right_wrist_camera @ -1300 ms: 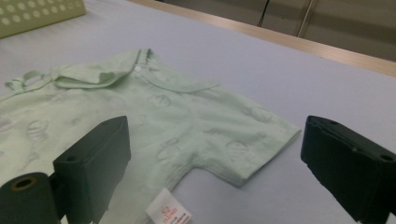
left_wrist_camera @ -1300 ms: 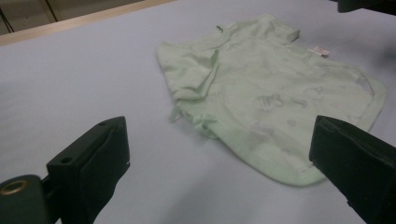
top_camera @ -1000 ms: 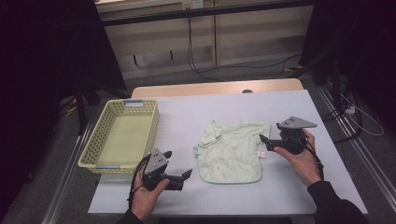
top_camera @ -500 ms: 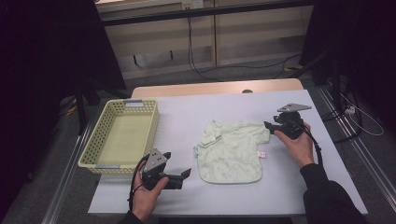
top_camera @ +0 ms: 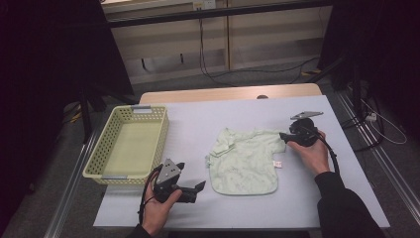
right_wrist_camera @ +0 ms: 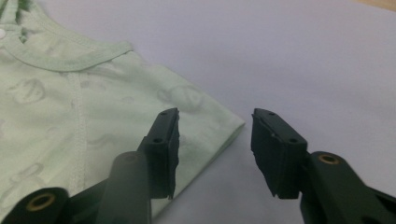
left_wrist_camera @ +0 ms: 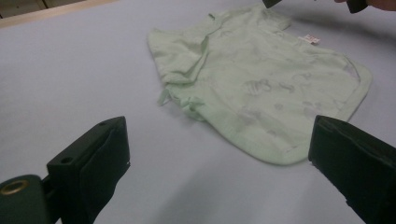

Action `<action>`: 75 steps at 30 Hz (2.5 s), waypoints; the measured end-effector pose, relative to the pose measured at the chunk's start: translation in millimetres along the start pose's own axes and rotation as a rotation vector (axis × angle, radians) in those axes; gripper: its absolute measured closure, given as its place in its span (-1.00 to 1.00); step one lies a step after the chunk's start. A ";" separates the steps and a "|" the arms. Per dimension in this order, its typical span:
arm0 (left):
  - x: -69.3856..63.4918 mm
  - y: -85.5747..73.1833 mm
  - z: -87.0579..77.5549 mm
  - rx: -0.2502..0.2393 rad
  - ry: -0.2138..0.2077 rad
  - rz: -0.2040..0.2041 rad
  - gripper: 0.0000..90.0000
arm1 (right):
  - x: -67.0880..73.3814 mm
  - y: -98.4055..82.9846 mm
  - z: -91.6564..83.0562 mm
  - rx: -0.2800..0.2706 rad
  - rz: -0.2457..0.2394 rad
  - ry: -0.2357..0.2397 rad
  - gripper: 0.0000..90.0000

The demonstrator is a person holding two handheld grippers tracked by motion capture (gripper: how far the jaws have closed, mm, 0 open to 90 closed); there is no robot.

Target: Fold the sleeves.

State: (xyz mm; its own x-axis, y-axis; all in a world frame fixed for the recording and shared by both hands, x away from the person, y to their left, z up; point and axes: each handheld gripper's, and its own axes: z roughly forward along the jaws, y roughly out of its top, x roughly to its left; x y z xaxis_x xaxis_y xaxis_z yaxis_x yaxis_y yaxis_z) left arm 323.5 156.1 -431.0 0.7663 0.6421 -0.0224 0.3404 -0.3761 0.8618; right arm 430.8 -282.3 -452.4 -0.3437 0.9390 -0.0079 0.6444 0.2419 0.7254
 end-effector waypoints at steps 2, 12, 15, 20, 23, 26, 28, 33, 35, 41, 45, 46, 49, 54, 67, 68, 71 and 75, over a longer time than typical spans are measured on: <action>1.1 -0.4 0.7 0.003 0.001 -0.001 -0.88 | -0.2 -1.4 2.4 0.011 -0.003 0.003 0.34; 4.8 -1.3 4.0 0.017 0.004 -0.004 -0.88 | -4.0 -5.9 10.1 0.017 0.052 0.067 0.57; 3.8 -0.8 4.1 0.018 0.003 0.005 -0.88 | -2.7 -5.5 10.2 0.022 0.053 0.065 0.63; 3.5 -1.1 4.5 0.023 0.004 0.008 -0.88 | 1.0 -4.9 10.7 0.019 0.042 0.079 0.94; 3.8 -1.1 4.7 0.022 0.002 0.007 -0.88 | 3.8 -4.2 11.0 0.018 0.029 0.069 0.98; 3.8 -1.0 4.6 0.022 0.001 0.008 -0.88 | 5.5 -4.0 10.6 0.015 0.023 0.057 1.00; 3.9 -1.1 4.6 0.021 -0.001 0.008 -0.88 | 7.0 -4.0 10.3 0.014 0.024 0.047 1.00; 3.9 -1.1 4.6 0.022 -0.001 0.009 -0.88 | 8.5 -2.6 7.0 -0.006 0.019 0.031 1.00; 4.0 -1.0 4.5 0.022 -0.001 0.009 -0.88 | 8.5 -1.3 4.4 -0.022 0.016 0.027 1.00; 4.0 -0.9 4.5 0.021 0.002 0.011 -0.88 | 9.5 1.7 -5.0 -0.066 0.017 0.015 1.00; 4.0 -0.9 4.3 0.020 0.002 0.012 -0.88 | 12.3 3.9 -10.2 -0.092 0.009 0.016 1.00; 4.1 -0.9 4.3 0.019 0.002 0.013 -0.88 | 13.1 4.4 -11.0 -0.097 0.006 0.017 1.00; 4.0 -1.0 4.4 0.020 0.001 0.010 -0.88 | 15.8 6.0 -13.9 -0.112 0.003 0.019 1.00; 3.6 -0.9 4.5 0.023 0.000 0.011 -0.88 | 20.9 7.6 -17.5 -0.128 -0.012 0.032 1.00; 3.3 -1.0 4.9 0.023 -0.002 0.014 -0.88 | 43.2 9.9 -14.2 -0.130 -0.057 0.087 1.00; 3.3 -1.0 5.1 0.023 -0.002 0.014 -0.88 | 44.7 9.8 -13.5 -0.127 -0.057 0.093 1.00; 3.5 -1.0 5.4 0.026 -0.002 0.017 -0.88 | 49.5 10.1 -11.3 -0.126 -0.070 0.104 1.00; 3.6 -1.0 5.4 0.026 -0.003 0.018 -0.88 | 57.5 11.0 -7.7 -0.118 -0.083 0.127 1.00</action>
State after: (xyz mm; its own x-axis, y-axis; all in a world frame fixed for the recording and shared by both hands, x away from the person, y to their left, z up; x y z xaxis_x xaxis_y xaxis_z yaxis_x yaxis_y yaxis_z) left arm 328.8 155.2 -434.7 0.7739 0.6333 -0.0089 0.3406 -0.4043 0.8488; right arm 412.9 -227.6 -439.5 -0.4803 0.8771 0.0104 0.5286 0.2800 0.8014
